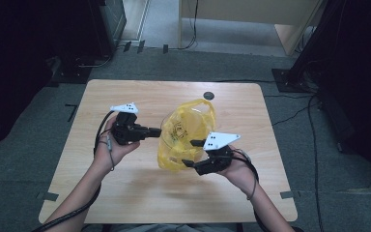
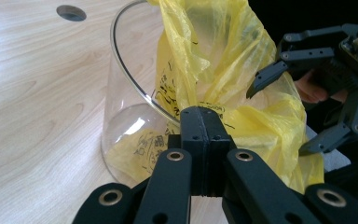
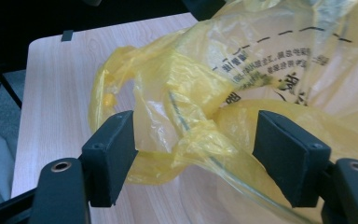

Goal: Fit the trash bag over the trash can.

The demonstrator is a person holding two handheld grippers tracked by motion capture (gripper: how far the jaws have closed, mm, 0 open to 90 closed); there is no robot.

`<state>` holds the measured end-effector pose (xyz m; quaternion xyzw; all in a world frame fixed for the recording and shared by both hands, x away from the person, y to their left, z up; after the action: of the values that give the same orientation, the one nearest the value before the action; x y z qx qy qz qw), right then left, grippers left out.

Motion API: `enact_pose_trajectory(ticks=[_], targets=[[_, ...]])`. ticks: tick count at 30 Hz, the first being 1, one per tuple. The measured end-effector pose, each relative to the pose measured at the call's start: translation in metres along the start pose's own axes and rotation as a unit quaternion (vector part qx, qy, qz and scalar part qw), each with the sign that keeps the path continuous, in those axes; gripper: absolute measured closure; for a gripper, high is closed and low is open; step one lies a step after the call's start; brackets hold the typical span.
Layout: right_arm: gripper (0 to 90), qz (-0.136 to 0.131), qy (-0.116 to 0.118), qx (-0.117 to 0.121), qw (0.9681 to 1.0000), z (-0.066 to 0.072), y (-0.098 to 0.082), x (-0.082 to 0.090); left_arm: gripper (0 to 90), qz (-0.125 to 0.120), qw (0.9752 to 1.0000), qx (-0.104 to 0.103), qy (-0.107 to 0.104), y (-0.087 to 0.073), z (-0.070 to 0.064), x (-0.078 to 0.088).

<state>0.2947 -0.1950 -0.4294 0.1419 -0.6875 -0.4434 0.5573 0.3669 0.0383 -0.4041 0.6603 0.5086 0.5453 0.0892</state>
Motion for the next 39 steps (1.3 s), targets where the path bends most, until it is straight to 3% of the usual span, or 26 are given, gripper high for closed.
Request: enact_pose_trajectory(ticks=[6, 13, 20, 30, 32, 34, 36, 38, 39], targets=[[29.5, -0.002, -0.005, 0.005, 1.0, 0.0, 0.0, -0.004, 90.0, -0.006, 0.9999, 0.008, 0.008, 0.002, 0.004, -0.001], [28.9, -0.008, -0.006, 0.009, 0.9999, -0.001, -0.001, -0.005, 90.0, -0.016, 0.9988, 0.011, 0.044, 0.004, 0.014, -0.005], [28.3, 0.011, -0.025, 0.029, 0.9992, 0.001, -0.001, -0.007, 90.0, -0.028, 0.9987, 0.013, 0.041, 0.005, 0.018, -0.007], [28.4, 0.01, -0.019, 0.025, 0.9995, -0.001, -0.001, -0.006, 61.9, -0.065, 0.9975, -0.018, 0.017, 0.028, 0.008, 0.007], [28.4, 0.01, -0.015, 0.023, 0.9996, -0.001, 0.0, -0.007, 57.6, -0.053, 0.9981, -0.026, 0.019, 0.031, 0.005, 0.002], [28.5, 0.008, -0.012, 0.02, 0.9997, -0.002, 0.0, -0.008, 60.7, -0.028, 0.9988, -0.033, 0.025, 0.032, 0.004, -0.007], [28.6, 0.008, -0.012, 0.018, 0.9997, -0.003, 0.0, -0.009, 73.8, -0.012, 0.9988, -0.032, 0.036, 0.032, 0.007, -0.013], [28.5, 0.008, -0.01, 0.019, 0.9997, -0.003, 0.0, -0.008, 89.1, -0.01, 0.9993, -0.015, 0.033, 0.033, 0.013, -0.015], [28.6, 0.008, -0.011, 0.021, 0.9997, -0.003, 0.0, -0.008, 90.0, -0.01, 0.9996, -0.003, 0.026, 0.033, 0.017, -0.015]])
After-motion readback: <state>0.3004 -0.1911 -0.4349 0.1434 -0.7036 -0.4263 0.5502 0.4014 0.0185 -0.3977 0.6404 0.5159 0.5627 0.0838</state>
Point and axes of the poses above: each handheld gripper's, and its own axes: x roughly backward along the jaws, y roughly out of its top, z roughly to its left, the point moved 4 cm from there along -x, roughly forward along the jaws, and after that the axes turned 10 degrees about z, right-handed, at the moved point
